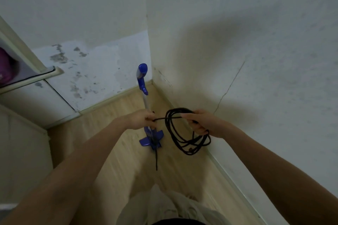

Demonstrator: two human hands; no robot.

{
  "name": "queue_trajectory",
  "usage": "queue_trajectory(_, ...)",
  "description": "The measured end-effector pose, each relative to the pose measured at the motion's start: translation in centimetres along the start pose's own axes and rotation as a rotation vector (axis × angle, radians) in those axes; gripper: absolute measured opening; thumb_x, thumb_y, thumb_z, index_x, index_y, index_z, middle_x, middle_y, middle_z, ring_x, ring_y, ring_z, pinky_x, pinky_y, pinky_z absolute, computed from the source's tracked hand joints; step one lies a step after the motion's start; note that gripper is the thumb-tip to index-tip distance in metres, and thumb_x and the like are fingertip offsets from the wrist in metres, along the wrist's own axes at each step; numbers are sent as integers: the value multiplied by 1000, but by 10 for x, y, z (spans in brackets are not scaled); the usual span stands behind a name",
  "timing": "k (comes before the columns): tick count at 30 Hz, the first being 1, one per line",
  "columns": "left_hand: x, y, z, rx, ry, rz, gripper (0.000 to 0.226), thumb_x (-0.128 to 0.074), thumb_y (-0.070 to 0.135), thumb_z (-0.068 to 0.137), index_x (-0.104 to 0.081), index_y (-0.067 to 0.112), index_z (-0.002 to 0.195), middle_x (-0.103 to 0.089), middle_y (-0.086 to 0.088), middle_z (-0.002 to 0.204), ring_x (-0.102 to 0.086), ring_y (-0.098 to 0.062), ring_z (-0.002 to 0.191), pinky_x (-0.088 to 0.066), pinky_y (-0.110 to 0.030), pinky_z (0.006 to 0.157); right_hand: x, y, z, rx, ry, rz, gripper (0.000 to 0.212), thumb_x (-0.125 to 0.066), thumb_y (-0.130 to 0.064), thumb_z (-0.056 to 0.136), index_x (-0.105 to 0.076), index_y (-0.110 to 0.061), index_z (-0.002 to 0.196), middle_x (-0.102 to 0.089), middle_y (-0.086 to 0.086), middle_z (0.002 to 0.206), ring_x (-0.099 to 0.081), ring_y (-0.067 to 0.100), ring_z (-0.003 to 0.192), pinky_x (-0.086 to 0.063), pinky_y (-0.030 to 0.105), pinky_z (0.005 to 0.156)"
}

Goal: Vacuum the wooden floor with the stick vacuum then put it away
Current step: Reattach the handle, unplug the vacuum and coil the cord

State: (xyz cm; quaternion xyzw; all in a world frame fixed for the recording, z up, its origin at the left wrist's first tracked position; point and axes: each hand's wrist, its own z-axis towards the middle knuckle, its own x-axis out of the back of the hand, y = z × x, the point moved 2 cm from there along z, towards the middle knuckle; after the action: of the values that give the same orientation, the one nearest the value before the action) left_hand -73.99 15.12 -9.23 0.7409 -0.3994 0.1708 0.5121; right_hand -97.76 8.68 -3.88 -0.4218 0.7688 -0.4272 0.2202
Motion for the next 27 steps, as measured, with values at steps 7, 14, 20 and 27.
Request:
queue_trajectory(7,-44,7,13,313,487,-805,35,-45,18,101,-62,-1,77,-60,-5,59,-56,-15,54,-47,-28,59,31,-26,-4,228,106,166,40,-46,-21,103,-39,-15,64,-30,-5,48,-25,8,34,-24,18,33)
queue_trajectory(14,-24,88,22,212,323,-842,46,-40,37,102,-69,2,93,-42,8,47,-31,-8,43,-30,-20,44,29,-24,41,280,525,-246,38,-61,-28,94,-50,-19,59,-43,-9,46,-41,4,39,-35,21,46)
queue_trajectory(20,-27,107,3,111,268,-677,44,-39,38,102,-65,13,78,-47,5,53,-42,-2,40,-36,-13,44,13,-16,66,94,283,-20,37,-66,-31,92,-60,-12,60,-46,-6,36,-42,10,30,-35,21,39)
queue_trajectory(27,-43,70,-23,97,153,-380,38,-38,34,103,-65,10,91,-62,-1,72,-56,-7,62,-46,-17,64,14,-33,71,69,299,139,23,-55,-16,98,-52,-11,76,-34,-9,36,-26,6,28,-20,18,30)
